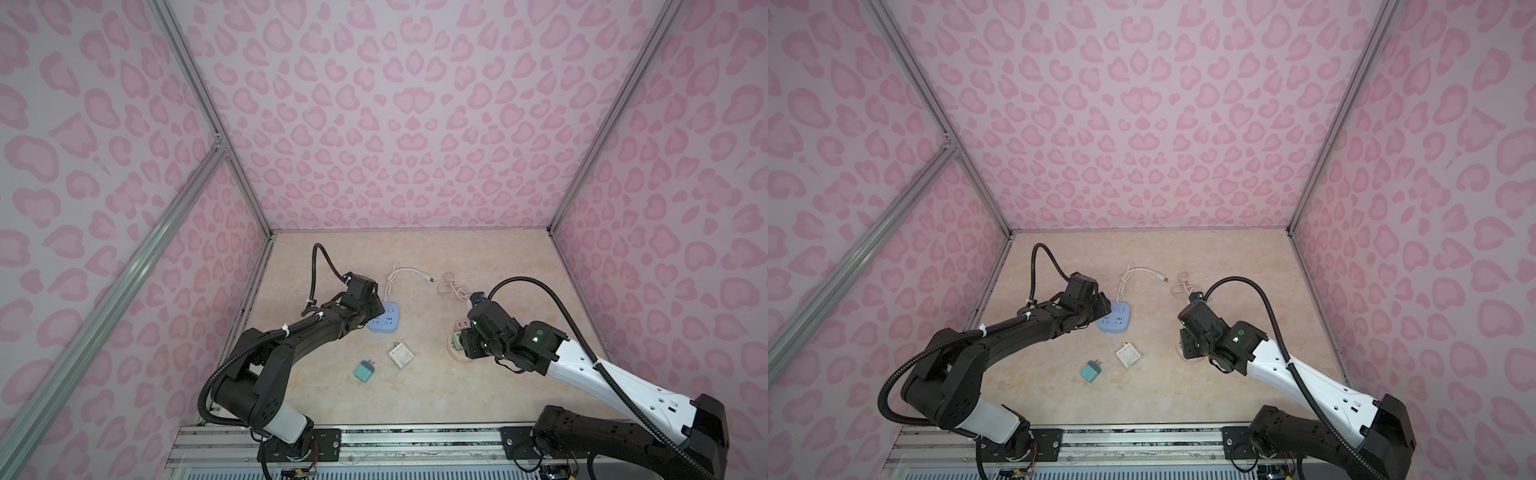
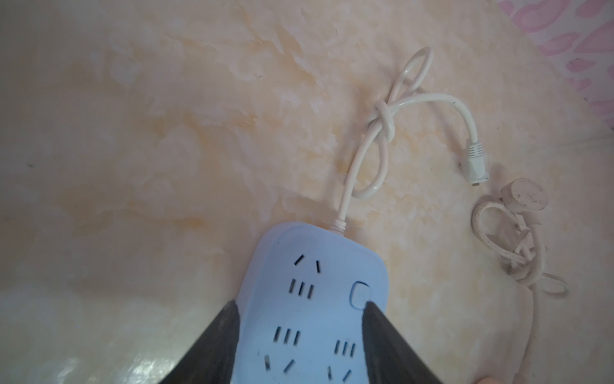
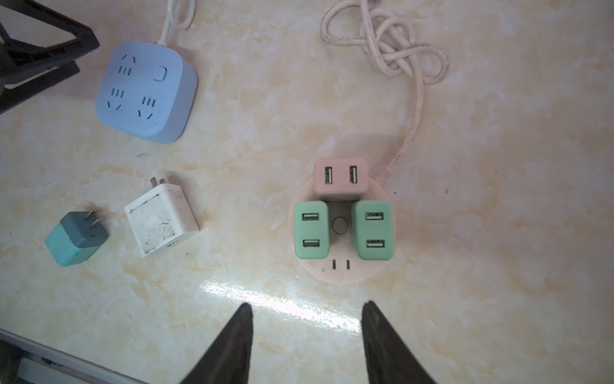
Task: Insert plugs into power strip
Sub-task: Move the socket to the center of the table.
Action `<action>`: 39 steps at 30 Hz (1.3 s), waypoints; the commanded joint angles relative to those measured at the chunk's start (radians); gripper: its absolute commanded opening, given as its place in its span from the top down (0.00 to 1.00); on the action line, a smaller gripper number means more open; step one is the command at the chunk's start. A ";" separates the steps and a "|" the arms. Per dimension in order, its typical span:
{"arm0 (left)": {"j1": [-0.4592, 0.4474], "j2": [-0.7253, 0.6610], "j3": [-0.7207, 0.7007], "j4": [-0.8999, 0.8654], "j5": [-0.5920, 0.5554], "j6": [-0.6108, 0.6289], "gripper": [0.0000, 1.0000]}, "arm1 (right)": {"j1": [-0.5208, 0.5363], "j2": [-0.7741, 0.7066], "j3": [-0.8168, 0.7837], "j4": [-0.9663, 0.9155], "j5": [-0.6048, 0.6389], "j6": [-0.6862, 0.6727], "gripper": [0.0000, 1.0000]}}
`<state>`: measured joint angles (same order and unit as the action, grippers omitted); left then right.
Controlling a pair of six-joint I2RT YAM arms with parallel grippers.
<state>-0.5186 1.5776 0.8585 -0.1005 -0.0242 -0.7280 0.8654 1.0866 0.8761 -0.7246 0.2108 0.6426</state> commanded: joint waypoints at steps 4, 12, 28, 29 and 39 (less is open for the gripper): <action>0.003 0.065 0.008 0.081 0.049 0.014 0.40 | -0.001 -0.008 -0.017 0.020 -0.008 0.003 0.48; -0.012 0.102 -0.033 0.224 0.167 -0.010 0.43 | 0.000 0.005 -0.030 0.051 -0.041 0.011 0.51; -0.101 0.207 0.052 0.220 0.156 0.007 0.44 | 0.018 0.037 -0.051 0.107 -0.078 0.028 0.54; -0.101 0.213 0.057 0.218 0.155 0.006 0.44 | 0.018 0.036 -0.050 0.106 -0.078 0.029 0.54; -0.102 0.204 0.098 0.165 0.134 0.084 0.43 | 0.020 0.035 -0.024 0.090 -0.082 0.013 0.54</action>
<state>-0.6220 1.7855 0.9318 0.0868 0.1345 -0.6975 0.8845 1.1187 0.8413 -0.6289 0.1307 0.6617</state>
